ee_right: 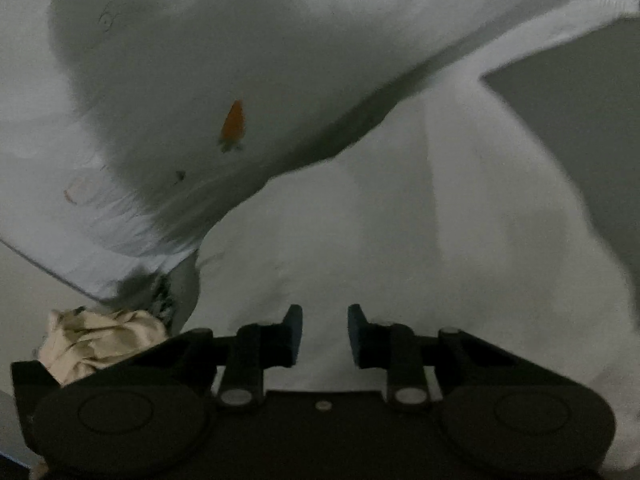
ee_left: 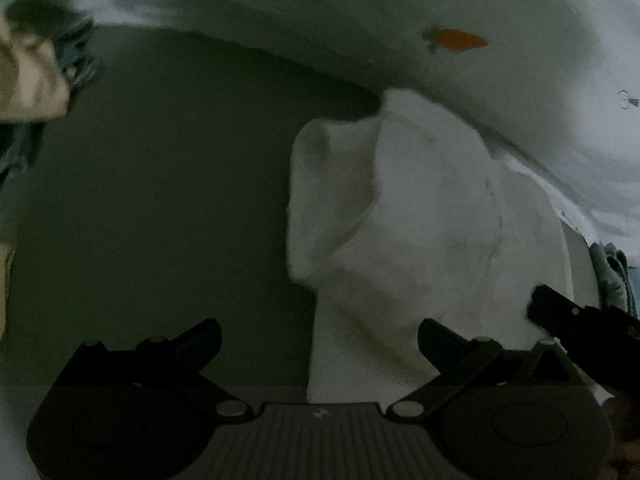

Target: Fold clothes

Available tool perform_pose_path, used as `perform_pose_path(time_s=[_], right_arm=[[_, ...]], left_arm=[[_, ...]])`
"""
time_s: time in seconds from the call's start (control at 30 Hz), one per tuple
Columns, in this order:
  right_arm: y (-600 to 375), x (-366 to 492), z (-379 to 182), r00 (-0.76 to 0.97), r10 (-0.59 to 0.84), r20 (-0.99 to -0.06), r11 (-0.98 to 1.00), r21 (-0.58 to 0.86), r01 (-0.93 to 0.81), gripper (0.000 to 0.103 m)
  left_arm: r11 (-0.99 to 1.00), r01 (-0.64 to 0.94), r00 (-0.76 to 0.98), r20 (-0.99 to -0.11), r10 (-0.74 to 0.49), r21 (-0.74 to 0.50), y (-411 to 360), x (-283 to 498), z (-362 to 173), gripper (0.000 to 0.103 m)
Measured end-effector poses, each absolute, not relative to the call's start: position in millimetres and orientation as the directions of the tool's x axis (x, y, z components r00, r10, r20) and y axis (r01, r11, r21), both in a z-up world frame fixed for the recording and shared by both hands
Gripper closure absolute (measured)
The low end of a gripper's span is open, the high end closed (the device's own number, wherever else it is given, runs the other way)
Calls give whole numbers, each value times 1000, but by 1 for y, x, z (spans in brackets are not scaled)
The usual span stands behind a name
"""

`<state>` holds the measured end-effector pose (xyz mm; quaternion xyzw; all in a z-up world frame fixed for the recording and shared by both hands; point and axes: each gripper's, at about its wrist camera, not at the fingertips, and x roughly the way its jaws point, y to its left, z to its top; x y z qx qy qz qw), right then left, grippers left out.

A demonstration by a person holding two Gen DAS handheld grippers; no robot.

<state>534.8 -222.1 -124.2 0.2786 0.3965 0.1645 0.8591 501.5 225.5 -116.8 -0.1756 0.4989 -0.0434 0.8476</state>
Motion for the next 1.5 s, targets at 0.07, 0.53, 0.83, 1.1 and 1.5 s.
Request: perform_pose_path(time_s=[0.07,0.53,0.83,1.1,1.5], right_arm=[[-232,535,-111,660,423,-621,848,527,-48,65],[-303,563,-170,612,329,-719,906,423,10,14],[-357,562,-194,582,599,-550,593,793,139,66],[-368,505,-214,678,727,-107,53,994,101,84],[-371,388,-142,775,627,81,-97,995,-25,84]], left_arm=[[937,-87,507,-825,-251,-338,221,510,-117,0],[907,21,567,-742,-357,-421,222,539,-159,0],[718,-14,609,-575,-545,-696,218,528,-175,3],[560,-140,702,-481,-525,-816,240,493,-169,70],[588,196,705,-303,-641,-785,202,431,-54,74]])
